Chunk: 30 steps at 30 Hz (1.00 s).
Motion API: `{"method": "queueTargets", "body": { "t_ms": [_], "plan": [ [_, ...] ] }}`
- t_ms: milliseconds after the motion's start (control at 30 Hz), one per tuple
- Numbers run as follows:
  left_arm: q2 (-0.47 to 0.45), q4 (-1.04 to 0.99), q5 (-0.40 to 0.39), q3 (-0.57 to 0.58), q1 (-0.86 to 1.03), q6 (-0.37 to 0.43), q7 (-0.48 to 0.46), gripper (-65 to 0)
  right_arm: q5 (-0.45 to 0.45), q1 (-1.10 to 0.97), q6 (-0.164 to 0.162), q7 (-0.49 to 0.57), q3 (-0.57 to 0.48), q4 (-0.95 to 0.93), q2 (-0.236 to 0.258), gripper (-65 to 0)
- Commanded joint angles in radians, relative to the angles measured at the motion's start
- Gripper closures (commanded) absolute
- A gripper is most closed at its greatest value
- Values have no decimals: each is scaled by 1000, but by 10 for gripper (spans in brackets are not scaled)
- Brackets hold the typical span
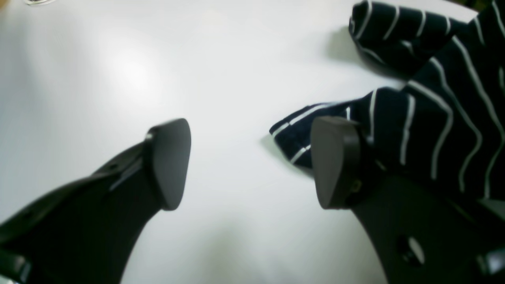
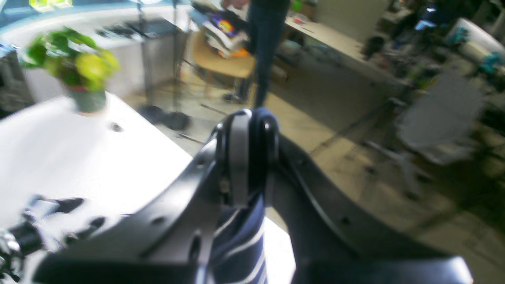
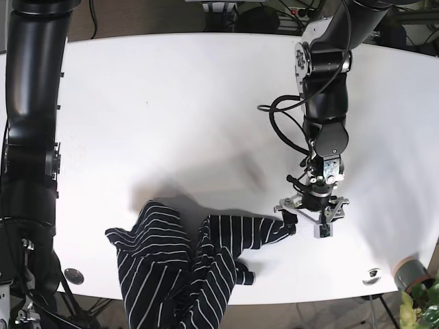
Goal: Fold the T-shirt properly
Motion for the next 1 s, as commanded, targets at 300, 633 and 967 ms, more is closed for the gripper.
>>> {"method": "queueTargets", "body": {
  "t_ms": [300, 633, 967],
  "plan": [
    [20, 165, -4, 7, 28, -10, 18, -444, 60, 48, -8, 46, 14, 15, 43, -21],
    [20, 163, -4, 9, 18, -10, 18, -444, 66, 19, -8, 48, 14, 82, 43, -21],
    [15, 163, -4, 9, 16, -10, 18, -444, 66, -271, -8, 48, 45, 204, 41, -21]
  ]
}}
